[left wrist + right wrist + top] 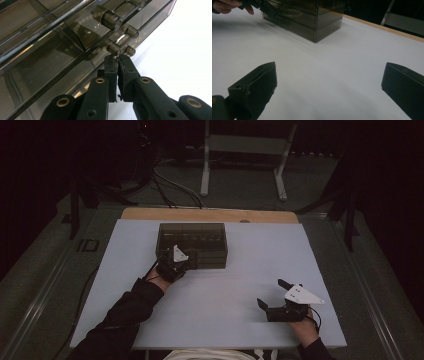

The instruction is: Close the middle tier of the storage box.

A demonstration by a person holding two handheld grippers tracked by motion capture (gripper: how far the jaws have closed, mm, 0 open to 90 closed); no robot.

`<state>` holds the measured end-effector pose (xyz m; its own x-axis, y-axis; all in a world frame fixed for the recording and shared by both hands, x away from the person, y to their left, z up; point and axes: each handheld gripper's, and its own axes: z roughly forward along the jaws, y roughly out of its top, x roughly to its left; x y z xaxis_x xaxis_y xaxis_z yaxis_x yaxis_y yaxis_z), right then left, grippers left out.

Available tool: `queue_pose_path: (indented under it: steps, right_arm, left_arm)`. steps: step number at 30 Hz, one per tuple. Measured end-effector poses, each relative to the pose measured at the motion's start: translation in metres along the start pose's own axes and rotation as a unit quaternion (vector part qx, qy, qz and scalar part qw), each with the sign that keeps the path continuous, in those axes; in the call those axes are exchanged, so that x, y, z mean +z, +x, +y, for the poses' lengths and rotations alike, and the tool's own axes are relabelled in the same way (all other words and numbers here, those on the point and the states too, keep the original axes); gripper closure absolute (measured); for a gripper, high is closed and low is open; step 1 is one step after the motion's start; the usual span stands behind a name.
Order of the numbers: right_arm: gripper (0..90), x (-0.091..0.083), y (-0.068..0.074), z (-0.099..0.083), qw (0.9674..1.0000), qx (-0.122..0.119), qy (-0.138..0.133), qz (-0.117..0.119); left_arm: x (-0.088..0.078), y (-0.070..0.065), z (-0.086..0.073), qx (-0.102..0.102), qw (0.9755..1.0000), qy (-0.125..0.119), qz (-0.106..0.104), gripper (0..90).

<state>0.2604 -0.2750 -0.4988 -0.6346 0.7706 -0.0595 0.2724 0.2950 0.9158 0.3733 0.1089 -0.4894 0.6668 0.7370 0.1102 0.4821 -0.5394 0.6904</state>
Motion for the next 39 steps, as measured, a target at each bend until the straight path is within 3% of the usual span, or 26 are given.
queue_pose_path:
  steps: [7, 8, 10, 23, 24, 26, 28, 29, 31, 34, 36, 38, 39]
  right_arm:
    - [0.0, 0.0, 0.0, 0.0, 1.0, 0.0, 0.001, 0.0]
    - [0.0, 0.0, 0.0, 0.0, 1.0, 0.001, 0.001, 0.001]
    - [0.0, 0.0, 0.001, 0.0, 1.0, 0.0, 0.001, 0.001]
    - [0.0, 0.0, 0.0, 0.0, 1.0, 0.001, 0.001, 0.0]
    - [0.0, 0.001, 0.0, 0.0, 1.0, 0.001, 0.001, 0.0]
    - [0.0, 0.0, 0.0, 0.0, 1.0, 0.001, 0.001, 0.0]
    - [0.0, 0.001, 0.0, 0.0, 1.0, 0.001, 0.001, 0.0]
    - [0.0, 0.0, 0.0, 0.0, 1.0, 0.001, 0.001, 0.0]
    - [0.0, 0.0, 0.0, 0.0, 1.0, 0.001, 0.001, 0.0]
    - [0.0, 0.0, 0.0, 0.0, 1.0, 0.001, 0.0, 0.0]
    - [0.0, 0.0, 0.0, 0.0, 1.0, 0.001, 0.0, 0.0]
    - [0.0, 0.0, 0.0, 0.0, 1.0, 0.001, 0.0, 0.0]
    - [0.0, 0.0, -0.001, -0.001, 1.0, 0.001, 0.0, 0.0]
  left_arm:
    - [-0.007, -0.001, -0.001, -0.009, 0.9999, 0.001, -0.012, 86.7]
    - [-0.008, -0.002, -0.001, -0.011, 0.9998, 0.0, -0.019, 82.5]
    - [-0.01, -0.004, 0.0, -0.014, 0.9998, 0.0, -0.013, 75.5]
    - [-0.012, -0.007, 0.005, -0.028, 0.9995, 0.007, -0.013, 56.1]
    - [-0.011, -0.008, 0.006, -0.028, 0.9995, 0.01, -0.008, 46.6]
    - [-0.011, -0.009, 0.007, -0.029, 0.9995, 0.011, -0.005, 39.0]
    - [-0.011, -0.009, 0.008, -0.03, 0.9994, 0.015, -0.01, 36.9]
    - [-0.01, -0.009, 0.009, -0.026, 0.9993, 0.025, -0.015, 27.3]
    - [-0.009, -0.01, 0.009, -0.027, 0.9991, 0.028, -0.017, 20.4]
    - [-0.007, -0.011, 0.011, -0.026, 0.9985, 0.04, -0.027, 18.9]
    - [-0.006, -0.011, 0.012, -0.028, 0.9979, 0.046, -0.035, 9.6]
    - [-0.005, -0.011, 0.012, -0.032, 0.9978, 0.044, -0.038, 9.3]
    - [-0.005, -0.01, 0.013, -0.036, 0.9975, 0.045, -0.042, 2.6]
